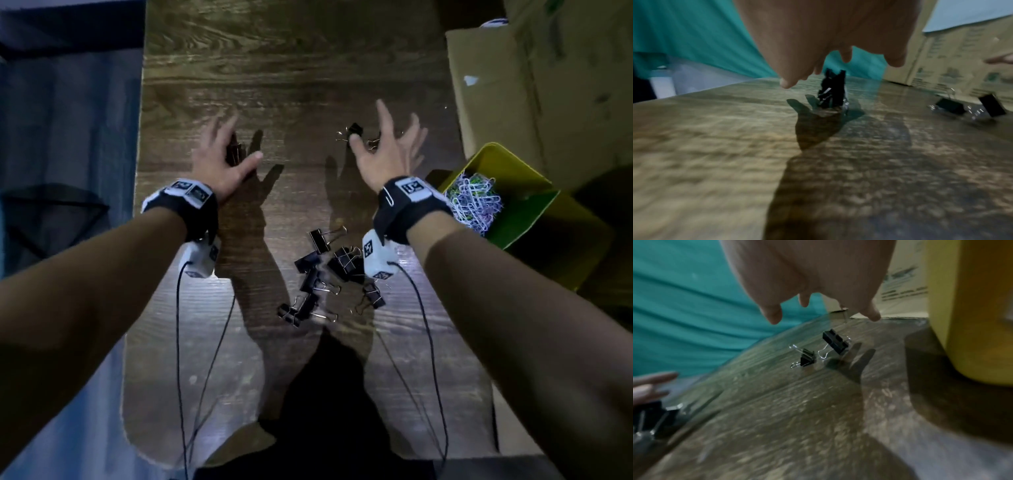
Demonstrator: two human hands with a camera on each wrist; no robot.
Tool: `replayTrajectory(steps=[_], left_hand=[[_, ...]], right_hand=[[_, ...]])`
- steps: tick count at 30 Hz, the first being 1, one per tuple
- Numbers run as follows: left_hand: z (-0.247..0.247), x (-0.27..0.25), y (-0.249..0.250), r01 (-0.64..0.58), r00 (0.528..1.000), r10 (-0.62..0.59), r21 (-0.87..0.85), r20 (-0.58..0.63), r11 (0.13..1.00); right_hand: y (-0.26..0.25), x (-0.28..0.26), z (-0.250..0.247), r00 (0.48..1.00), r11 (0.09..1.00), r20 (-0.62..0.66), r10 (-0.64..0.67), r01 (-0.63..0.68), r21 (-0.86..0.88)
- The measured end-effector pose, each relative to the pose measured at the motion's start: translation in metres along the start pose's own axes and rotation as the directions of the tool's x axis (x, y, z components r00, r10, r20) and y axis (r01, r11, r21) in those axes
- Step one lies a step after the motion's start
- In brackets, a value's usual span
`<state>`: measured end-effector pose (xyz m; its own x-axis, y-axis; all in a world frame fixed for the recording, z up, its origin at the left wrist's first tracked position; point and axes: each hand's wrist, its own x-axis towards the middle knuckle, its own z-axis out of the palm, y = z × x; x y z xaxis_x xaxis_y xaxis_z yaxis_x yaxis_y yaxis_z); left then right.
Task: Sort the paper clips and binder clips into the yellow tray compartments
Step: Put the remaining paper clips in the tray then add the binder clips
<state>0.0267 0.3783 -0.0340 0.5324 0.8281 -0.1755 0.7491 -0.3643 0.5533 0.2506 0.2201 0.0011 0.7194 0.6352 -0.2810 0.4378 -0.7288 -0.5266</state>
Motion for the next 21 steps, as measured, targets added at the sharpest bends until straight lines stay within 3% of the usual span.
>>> replayTrajectory(steps=[3, 6, 8, 11, 14, 18, 21], left_hand=[[0.018, 0.017, 0.019, -0.108, 0.991, 0.099, 0.110, 0.090, 0.988], [0.032, 0.028, 0.044, -0.221, 0.960, 0.179, 0.190, 0.217, 0.956], [0.040, 0.032, 0.064, -0.308, 0.917, 0.232, 0.208, 0.324, 0.928], [0.053, 0.026, 0.087, -0.450, 0.817, 0.336, 0.153, 0.469, 0.880], [0.058, 0.007, 0.095, -0.473, 0.765, 0.346, 0.110, 0.543, 0.874], [0.053, -0.034, 0.077, -0.464, 0.749, 0.371, 0.034, 0.549, 0.885], [0.045, -0.065, 0.060, -0.429, 0.740, 0.322, 0.046, 0.590, 0.902]], right_hand=[[-0.004, 0.018, 0.007, 0.984, 0.973, 0.150, -0.095, 0.123, -0.194], [-0.003, 0.028, 0.012, 0.953, 0.952, 0.299, -0.045, 0.132, -0.277], [-0.001, 0.029, 0.014, 0.930, 0.956, 0.361, -0.071, 0.166, -0.241], [0.003, 0.018, 0.020, 0.898, 0.949, 0.417, -0.140, 0.241, -0.201], [0.012, -0.006, 0.024, 0.895, 0.959, 0.427, -0.130, 0.222, -0.175], [0.030, -0.054, 0.027, 0.864, 0.939, 0.475, -0.165, 0.285, -0.191], [0.045, -0.088, 0.025, 0.833, 0.934, 0.518, -0.192, 0.318, -0.165]])
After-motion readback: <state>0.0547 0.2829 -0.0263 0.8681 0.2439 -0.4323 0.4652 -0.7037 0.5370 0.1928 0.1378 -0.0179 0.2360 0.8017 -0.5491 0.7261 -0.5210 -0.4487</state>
